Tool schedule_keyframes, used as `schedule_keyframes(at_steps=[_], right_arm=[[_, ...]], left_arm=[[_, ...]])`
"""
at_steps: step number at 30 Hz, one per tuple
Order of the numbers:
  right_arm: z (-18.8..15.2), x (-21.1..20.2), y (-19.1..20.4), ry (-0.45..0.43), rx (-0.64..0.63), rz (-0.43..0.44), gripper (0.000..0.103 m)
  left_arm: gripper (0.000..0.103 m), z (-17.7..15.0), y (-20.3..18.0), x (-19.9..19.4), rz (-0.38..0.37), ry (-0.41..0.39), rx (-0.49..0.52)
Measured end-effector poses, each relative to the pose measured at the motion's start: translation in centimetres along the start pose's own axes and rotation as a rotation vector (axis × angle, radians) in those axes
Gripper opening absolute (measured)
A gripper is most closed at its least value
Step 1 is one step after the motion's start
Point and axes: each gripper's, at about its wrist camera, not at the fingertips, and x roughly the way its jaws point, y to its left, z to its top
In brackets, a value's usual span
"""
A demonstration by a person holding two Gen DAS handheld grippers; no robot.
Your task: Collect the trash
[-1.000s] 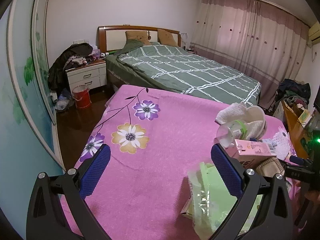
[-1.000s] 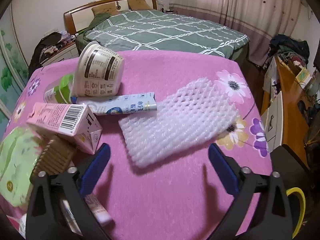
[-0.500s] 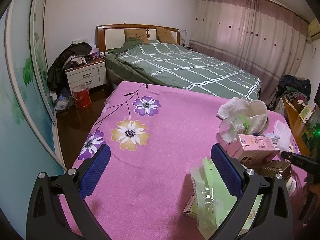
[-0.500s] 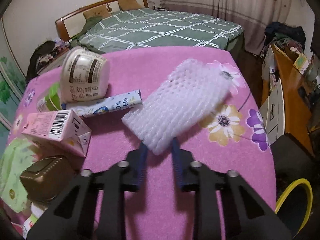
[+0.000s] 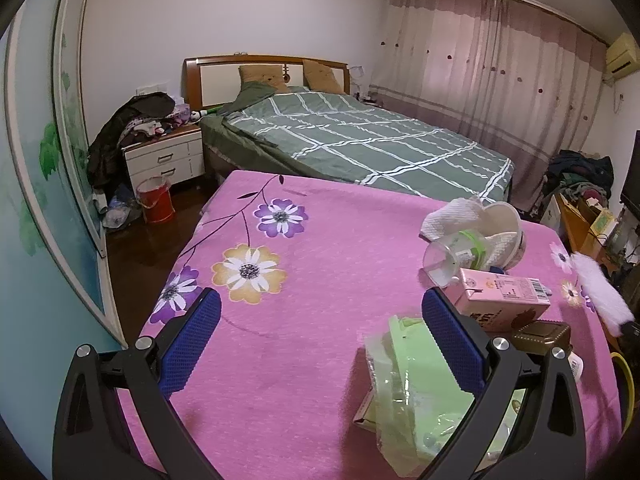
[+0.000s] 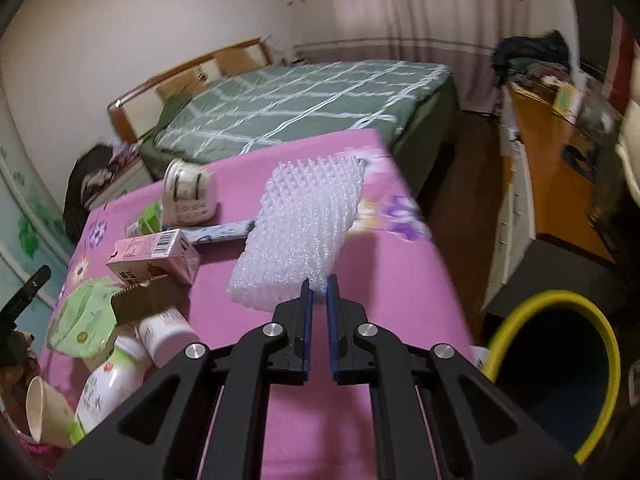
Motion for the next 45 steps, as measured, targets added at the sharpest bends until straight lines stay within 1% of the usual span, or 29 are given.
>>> schedule_keyframes(at_steps=[4,8,12,16,17,19,21,24,25,27,30,32,34,36,38,39,40,43,45], right_arm=[[-1.8,-2.8,-3.4,-0.019,0.066,-0.043,0.007],[-4.1,-5.8,-7.2,-0.03,0.125,-0.129,0.007],[-6.1,-7.5,-10.7,-0.018,0.18,-0.211,0.007],[-8.1,-8.2,-13.2,0.007,0.21,-0.287,0.007],[-8.7,-8.0,-14.0,0.025,0.224,-0.305,0.007],[-9.6,-7.7,-15.1,0.045,0.25,-0.324,0.009],[-10.1,-7.1,-16.0,0.064,0.263,-0.359,0.009],[-10.3,-6.6,-16.9,0.071,0.304,-0.376,0.012],[-10.1,-6.6,-16.9,0.058,0.309,-0.382,0.012],[-9.2,-6.6,-16.3,0.026,0.309,-0.366,0.012],[-7.3,-6.5,-14.0,-0.034,0.253,-0.332,0.014],[-5.8,-6.1,-12.0,-0.085,0.227,-0.271,0.022],[-4.3,-5.2,-9.9,-0.138,0.195,-0.205,0.028],[-3.1,-4.1,-8.2,-0.163,0.157,-0.175,0.029],[-1.8,-2.4,-6.1,-0.171,0.094,-0.146,0.029],[-1.5,-1.7,-5.2,-0.171,0.066,-0.149,0.029],[-1.2,-0.4,-4.3,-0.157,0.027,-0.156,0.029],[-1.6,1.5,-3.1,-0.112,-0.004,-0.141,0.029],[-1.8,2.4,-2.8,-0.069,-0.017,-0.128,0.029]], left_arm=[[0.099,0.0,-0.3,-0.3,-0.013,-0.008,0.008],[0.099,0.0,-0.5,-0.7,-0.021,-0.021,0.012],[0.099,0.0,-0.5,-1.0,-0.028,-0.033,0.01],[0.099,-0.1,-0.7,-1.3,-0.036,-0.039,0.01],[0.099,-0.1,-0.8,-1.4,-0.038,-0.041,0.011],[0.099,-0.1,-0.9,-1.5,-0.042,-0.045,0.014],[0.099,-0.1,-1.0,-1.7,-0.049,-0.048,0.014],[0.099,0.0,-1.2,-2.0,-0.059,-0.055,0.014],[0.099,0.0,-1.3,-2.3,-0.06,-0.058,0.016],[0.099,0.0,-1.4,-2.6,-0.063,-0.064,0.017],[0.099,0.2,-1.6,-3.3,-0.066,-0.075,0.016],[0.099,0.3,-1.7,-4.0,-0.068,-0.08,0.014],[0.099,0.3,-1.8,-5.1,-0.074,-0.086,0.015],[0.099,0.1,-1.8,-6.5,-0.083,-0.094,0.018],[0.099,-0.1,-1.8,-8.1,-0.086,-0.102,0.027],[0.099,-0.3,-1.8,-8.8,-0.087,-0.106,0.031],[0.099,-0.7,-1.7,-9.9,-0.087,-0.111,0.037],[0.099,-1.9,-1.2,-12.4,-0.096,-0.109,0.041],[0.099,-3.1,-0.9,-13.8,-0.113,-0.094,0.044]])
